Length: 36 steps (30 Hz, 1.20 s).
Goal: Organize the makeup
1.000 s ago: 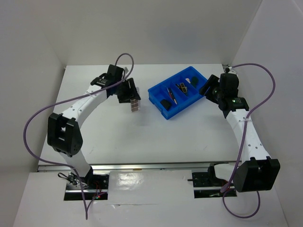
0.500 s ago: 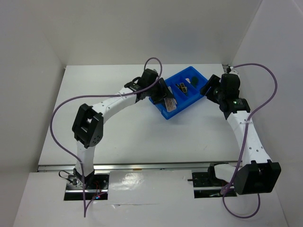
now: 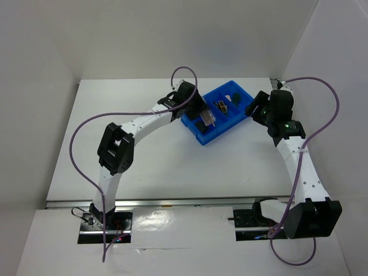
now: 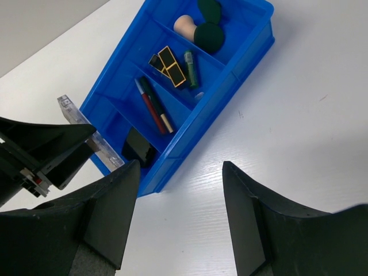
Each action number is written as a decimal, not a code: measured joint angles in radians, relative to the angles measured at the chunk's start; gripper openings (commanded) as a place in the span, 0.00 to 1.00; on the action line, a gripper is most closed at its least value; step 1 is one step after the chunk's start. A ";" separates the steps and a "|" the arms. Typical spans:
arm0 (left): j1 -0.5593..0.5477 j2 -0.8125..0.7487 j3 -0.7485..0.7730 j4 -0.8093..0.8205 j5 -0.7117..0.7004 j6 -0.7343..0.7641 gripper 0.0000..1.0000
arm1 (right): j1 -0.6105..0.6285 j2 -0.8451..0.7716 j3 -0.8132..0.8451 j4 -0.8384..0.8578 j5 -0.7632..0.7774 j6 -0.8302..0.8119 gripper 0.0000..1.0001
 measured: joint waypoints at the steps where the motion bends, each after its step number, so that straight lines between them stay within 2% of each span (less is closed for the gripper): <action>1: -0.002 0.005 0.000 -0.009 -0.014 -0.003 0.22 | 0.000 0.000 0.000 -0.001 0.000 0.000 0.67; 7: -0.005 0.016 0.000 -0.055 -0.067 -0.024 0.36 | 0.000 0.000 0.000 -0.001 0.000 -0.007 0.67; 12: -0.005 0.027 0.005 -0.077 -0.085 -0.025 0.58 | 0.000 -0.007 0.000 -0.002 0.000 -0.008 0.67; 14: -0.005 0.033 0.006 -0.084 -0.086 -0.025 0.61 | 0.000 -0.008 0.000 -0.002 0.000 -0.008 0.67; 16: -0.005 0.037 0.006 -0.092 -0.087 -0.025 0.71 | 0.000 -0.008 0.000 -0.003 0.000 -0.008 0.67; 19: -0.005 0.039 0.006 -0.097 -0.088 -0.023 0.81 | 0.000 -0.008 0.000 -0.006 0.000 -0.008 0.67; 20: -0.005 0.039 0.007 -0.096 -0.089 -0.024 0.89 | 0.000 -0.008 0.000 -0.008 0.002 -0.008 0.67; 24: -0.005 0.039 0.010 -0.095 -0.087 -0.023 1.00 | 0.000 -0.011 0.000 -0.009 0.011 -0.008 0.67; 28: -0.006 0.040 0.018 -0.095 -0.087 -0.016 1.00 | 0.000 -0.016 0.000 -0.017 0.016 -0.008 0.67; 29: -0.008 0.040 0.024 -0.100 -0.088 -0.010 1.00 | 0.000 -0.016 0.000 -0.018 0.017 -0.008 0.70; 30: -0.010 0.040 0.034 -0.102 -0.090 0.009 1.00 | 0.000 -0.017 0.000 -0.018 0.017 -0.007 0.78; 32: -0.019 0.040 0.065 -0.111 -0.099 0.042 1.00 | 0.000 -0.017 0.000 -0.020 0.021 -0.006 1.00; 36: -0.057 0.026 0.137 -0.096 -0.100 0.195 1.00 | 0.000 -0.005 0.013 -0.048 0.058 -0.007 1.00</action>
